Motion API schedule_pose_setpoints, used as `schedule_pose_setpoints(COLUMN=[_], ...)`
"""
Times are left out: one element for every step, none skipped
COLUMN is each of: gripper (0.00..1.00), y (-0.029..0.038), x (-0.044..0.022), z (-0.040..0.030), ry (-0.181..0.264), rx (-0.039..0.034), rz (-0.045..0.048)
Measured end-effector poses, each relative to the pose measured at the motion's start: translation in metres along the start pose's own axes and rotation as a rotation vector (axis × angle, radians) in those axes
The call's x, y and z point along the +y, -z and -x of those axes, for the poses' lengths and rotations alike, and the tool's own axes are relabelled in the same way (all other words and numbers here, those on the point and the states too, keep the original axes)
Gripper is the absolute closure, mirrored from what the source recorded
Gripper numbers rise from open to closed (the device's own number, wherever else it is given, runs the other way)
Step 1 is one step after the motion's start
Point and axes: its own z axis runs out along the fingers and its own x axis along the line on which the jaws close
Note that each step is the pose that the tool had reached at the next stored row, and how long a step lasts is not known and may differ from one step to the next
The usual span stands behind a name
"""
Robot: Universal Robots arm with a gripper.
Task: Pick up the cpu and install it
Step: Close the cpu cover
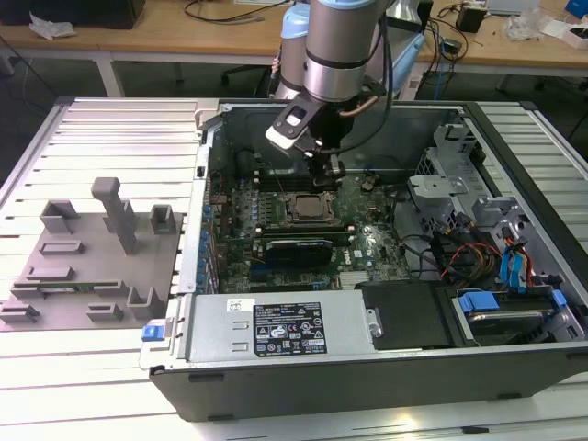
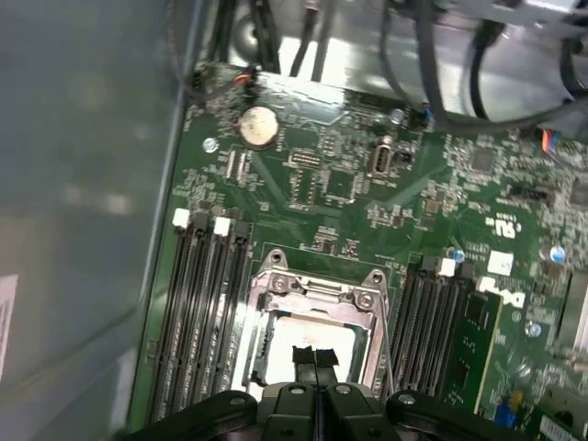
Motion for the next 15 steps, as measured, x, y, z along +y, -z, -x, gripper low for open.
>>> schedule_pose_setpoints(gripper=[0.89, 0.89, 0.89, 0.89, 0.89, 0.89, 0.89, 0.89, 0.89, 0.89, 0.89, 0.89, 0.89, 0.89, 0.89], y=[0.0, 0.0, 0.0, 0.0, 0.0, 0.0, 0.0, 0.0, 0.0, 0.0, 0.0, 0.0, 0.0, 0.0, 0.0], x=[0.0, 0.0, 0.0, 0.0, 0.0, 0.0, 0.0, 0.0, 0.0, 0.0, 0.0, 0.0, 0.0, 0.0, 0.0], z=[0.0, 0.0, 0.0, 0.0, 0.0, 0.0, 0.0, 0.0, 0.0, 0.0, 0.0, 0.0, 0.0, 0.0, 0.0], ry=[0.018, 0.046, 0.095, 0.116, 0.136, 0.172, 0.189, 0.211, 0.228, 0.251, 0.27, 0.294, 0.321, 0.376, 0.41], rx=[-0.0004, -0.0012, -0.0023, -0.0029, -0.0034, -0.0043, -0.0047, -0.0052, -0.0057, -0.0062, -0.0067, -0.0073, -0.0079, -0.0093, -0.0101], rz=[0.0004, 0.0009, 0.0019, 0.0024, 0.0028, 0.0035, 0.0039, 0.0044, 0.0048, 0.0052, 0.0056, 0.0061, 0.0068, 0.0078, 0.0086])
